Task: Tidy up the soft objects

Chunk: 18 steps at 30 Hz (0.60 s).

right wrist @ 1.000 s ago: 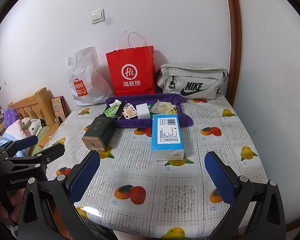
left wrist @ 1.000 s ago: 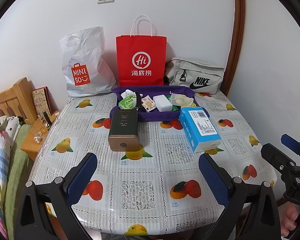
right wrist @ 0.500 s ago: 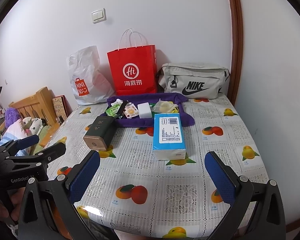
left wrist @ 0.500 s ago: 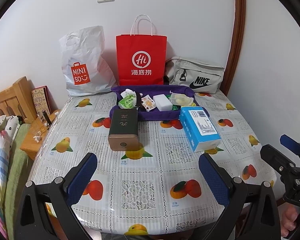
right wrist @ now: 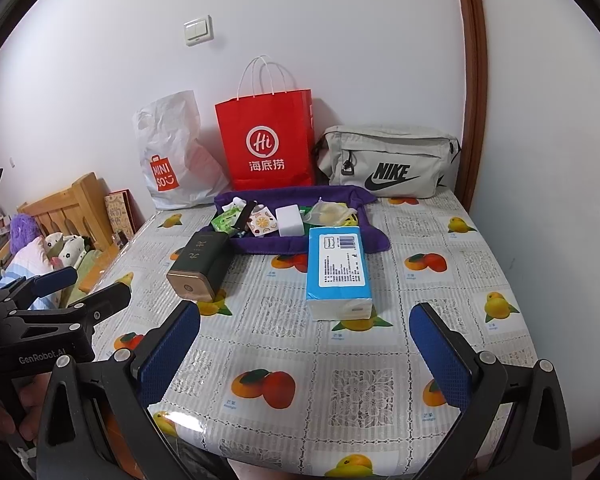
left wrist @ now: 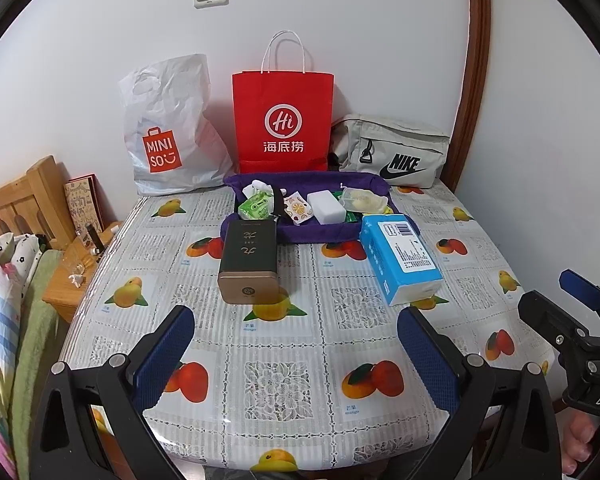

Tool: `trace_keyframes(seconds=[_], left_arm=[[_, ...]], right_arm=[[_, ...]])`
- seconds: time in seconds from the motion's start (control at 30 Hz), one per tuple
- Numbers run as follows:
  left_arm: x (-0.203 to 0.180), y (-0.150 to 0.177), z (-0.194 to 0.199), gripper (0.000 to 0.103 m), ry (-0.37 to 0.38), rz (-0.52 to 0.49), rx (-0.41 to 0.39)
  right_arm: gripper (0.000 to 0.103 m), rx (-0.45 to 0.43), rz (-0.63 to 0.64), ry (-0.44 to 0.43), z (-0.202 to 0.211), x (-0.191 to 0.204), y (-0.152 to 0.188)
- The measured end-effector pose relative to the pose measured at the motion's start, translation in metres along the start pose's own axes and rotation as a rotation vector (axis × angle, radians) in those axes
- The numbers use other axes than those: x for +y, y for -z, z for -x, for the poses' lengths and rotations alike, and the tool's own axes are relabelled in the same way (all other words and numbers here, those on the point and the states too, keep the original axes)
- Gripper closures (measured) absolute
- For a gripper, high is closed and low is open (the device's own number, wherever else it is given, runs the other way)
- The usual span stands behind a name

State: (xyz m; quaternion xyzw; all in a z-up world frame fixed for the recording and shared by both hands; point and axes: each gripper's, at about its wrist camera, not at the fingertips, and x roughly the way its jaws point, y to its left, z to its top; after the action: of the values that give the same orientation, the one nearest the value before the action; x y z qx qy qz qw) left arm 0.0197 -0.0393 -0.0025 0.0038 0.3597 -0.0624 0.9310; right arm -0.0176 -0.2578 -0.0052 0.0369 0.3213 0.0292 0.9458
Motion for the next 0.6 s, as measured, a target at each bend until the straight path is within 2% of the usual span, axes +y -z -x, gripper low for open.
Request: trace_keyframes(seconds=[0.6], left_arm=[[0.0021, -0.0017, -0.0016, 0.0, -0.005, 0.005, 0.003]], right_arm=[[0.0, 0.005, 0.008, 0.0, -0.0009, -0.0014, 0.0005]])
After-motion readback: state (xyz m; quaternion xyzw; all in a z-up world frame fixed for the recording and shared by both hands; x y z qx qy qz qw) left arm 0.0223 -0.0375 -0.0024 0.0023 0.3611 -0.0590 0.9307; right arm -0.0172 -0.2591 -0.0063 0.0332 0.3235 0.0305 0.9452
